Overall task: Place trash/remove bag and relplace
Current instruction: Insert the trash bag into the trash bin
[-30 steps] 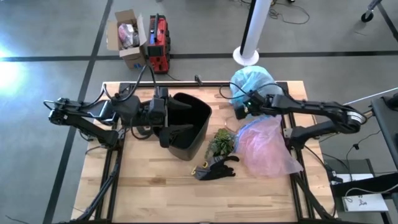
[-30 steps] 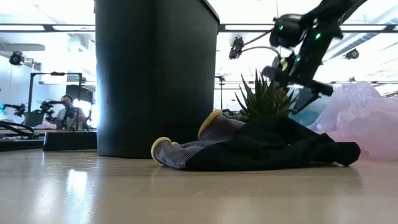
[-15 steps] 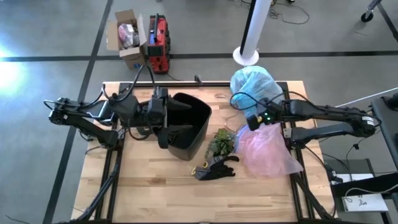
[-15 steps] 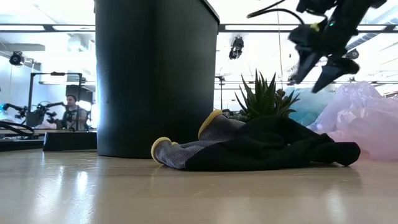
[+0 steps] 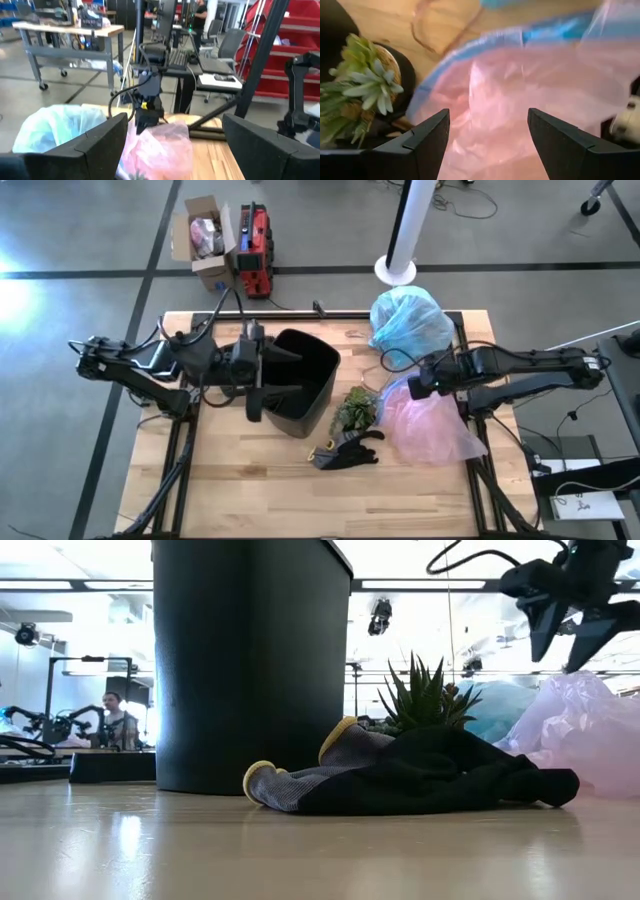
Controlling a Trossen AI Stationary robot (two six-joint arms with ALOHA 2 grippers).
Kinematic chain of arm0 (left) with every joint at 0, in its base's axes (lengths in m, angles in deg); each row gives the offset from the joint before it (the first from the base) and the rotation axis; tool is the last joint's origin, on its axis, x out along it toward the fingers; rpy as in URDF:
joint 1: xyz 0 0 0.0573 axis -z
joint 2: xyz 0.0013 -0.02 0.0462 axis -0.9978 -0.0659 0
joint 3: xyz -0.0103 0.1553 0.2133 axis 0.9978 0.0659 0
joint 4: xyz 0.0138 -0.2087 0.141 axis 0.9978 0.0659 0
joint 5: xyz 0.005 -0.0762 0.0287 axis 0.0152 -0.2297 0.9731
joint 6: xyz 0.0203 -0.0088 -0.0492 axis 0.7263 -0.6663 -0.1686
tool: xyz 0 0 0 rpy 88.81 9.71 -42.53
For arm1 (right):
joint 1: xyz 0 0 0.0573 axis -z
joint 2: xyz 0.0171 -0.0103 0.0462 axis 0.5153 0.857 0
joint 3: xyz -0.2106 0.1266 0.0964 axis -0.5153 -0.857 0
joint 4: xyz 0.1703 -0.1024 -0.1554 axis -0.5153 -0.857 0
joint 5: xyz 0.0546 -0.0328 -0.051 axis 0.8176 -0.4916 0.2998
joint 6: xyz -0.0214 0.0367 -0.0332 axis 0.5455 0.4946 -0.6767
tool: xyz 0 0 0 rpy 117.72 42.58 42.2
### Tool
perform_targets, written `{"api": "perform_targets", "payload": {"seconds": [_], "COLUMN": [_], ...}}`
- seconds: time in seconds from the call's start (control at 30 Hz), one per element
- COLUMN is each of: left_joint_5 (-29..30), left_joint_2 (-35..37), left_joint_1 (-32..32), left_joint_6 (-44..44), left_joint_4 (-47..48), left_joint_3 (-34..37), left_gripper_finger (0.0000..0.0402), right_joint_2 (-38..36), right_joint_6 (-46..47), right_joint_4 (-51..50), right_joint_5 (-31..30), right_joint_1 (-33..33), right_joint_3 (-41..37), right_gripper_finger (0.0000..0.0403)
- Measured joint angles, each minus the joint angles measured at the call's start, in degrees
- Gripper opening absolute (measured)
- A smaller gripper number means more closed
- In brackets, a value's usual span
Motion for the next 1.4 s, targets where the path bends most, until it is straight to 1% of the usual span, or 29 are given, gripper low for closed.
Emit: {"api": "perform_targets", "payload": {"seconds": [0.13, 0.27, 0.47, 0.67, 0.8, 0.87, 0.97, 1.1, 1.3, 1.33, 1.4], "left_joint_5": [0.07, 0.14, 0.21, 0.42, 1.15, 1.16, 1.17, 1.17, 1.16, 1.15, 1.15], "left_joint_2": [2.09, 3.73, 5.69, 6.40, 6.40, 6.40, 6.40, 6.36, 6.36, 6.36, 6.34], "left_joint_1": [-0.03, -0.02, -0.04, -0.11, -0.11, -0.11, -0.11, -0.11, -0.11, -0.11, -0.11], "left_joint_6": [-1.98, -2.22, -0.79, 1.37, 3.49, 3.57, 3.65, 3.67, 3.38, 3.11, 2.00], "left_joint_4": [5.64, 8.64, 10.53, 11.74, 11.74, 11.76, 11.87, 12.03, 12.15, 12.15, 12.15], "left_joint_3": [0.00, 0.00, 0.00, 0.00, 0.00, 0.00, 0.00, 0.00, 0.00, 0.00, 0.00], "left_gripper_finger": [0.0311, 0.0311, 0.0311, 0.0311, 0.0311, 0.0311, 0.0311, 0.0311, 0.0311, 0.0311, 0.0311], "right_joint_2": [2.48, 4.95, 5.58, 5.77, 7.79, 9.73, 13.68, 19.55, 28.95, 30.04, 31.91], "right_joint_6": [4.37, 6.67, 11.85, 18.94, 21.86, 21.39, 18.22, 15.29, 15.74, 16.09, 16.24], "right_joint_4": [-0.24, -0.23, -0.03, -0.16, 0.12, 0.34, 1.20, 3.52, 5.64, 7.65, 16.30], "right_joint_5": [1.75, 4.16, 6.71, 6.79, 6.76, 6.77, 6.74, 6.55, 7.49, 8.75, 12.87], "right_joint_1": [-3.08, -6.15, -11.98, -19.48, -24.64, -27.54, -31.97, -36.60, -37.93, -37.64, -37.07], "right_joint_3": [-0.43, -0.52, 0.62, 3.94, 4.41, 4.34, 4.28, 3.92, 0.90, -0.11, -2.96], "right_gripper_finger": [0.0258, 0.0264, 0.0278, 0.0296, 0.0306, 0.0310, 0.0310, 0.0302, 0.0278, 0.0273, 0.0261]}}
